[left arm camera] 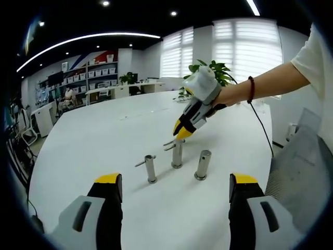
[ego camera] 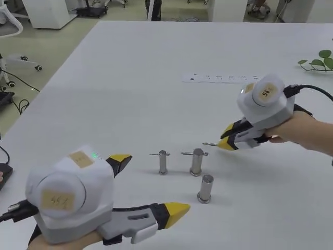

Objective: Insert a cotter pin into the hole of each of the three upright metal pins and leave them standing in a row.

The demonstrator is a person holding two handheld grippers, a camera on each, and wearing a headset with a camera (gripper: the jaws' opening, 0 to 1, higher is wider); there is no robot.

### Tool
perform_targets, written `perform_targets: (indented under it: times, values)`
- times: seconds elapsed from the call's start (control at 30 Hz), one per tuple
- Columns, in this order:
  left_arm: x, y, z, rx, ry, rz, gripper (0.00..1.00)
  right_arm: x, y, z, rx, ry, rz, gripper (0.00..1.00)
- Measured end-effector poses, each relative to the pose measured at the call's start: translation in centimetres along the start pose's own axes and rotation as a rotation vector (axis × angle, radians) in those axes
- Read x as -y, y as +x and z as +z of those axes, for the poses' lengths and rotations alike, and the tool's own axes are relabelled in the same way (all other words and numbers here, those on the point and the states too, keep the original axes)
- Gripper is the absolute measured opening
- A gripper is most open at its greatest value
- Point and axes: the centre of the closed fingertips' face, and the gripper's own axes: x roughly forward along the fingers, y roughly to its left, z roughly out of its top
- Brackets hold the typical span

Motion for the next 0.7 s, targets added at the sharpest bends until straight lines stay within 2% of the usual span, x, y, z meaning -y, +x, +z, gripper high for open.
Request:
perform_targets:
  times: [0.27,0.33,0.53,0.7]
  values:
    - [-0.29,0.01,-0.2,-0.004,-0.006,0.008,0.83,0.11,0.96,-0.22,-0.026,-0.004,0.025,0.13]
    - [-0.35,0.0,-0.2,-0.003,-0.006,0.009,0.83,0.19,1.09,-0.43,-0.047,-0.014,0.025,0.13]
    - [-0.49,0.03,-0.36,-0.009,-0.004,0.011,0.83,0.07,1.1,-0.33,-0.055,-0.005,0.043,0.12]
    - [-0.43,0.07,-0.29,-0.006,-0.009,0.006,0.83,-0.28,1.09,-0.44,-0.089,0.0,0.065,0.08]
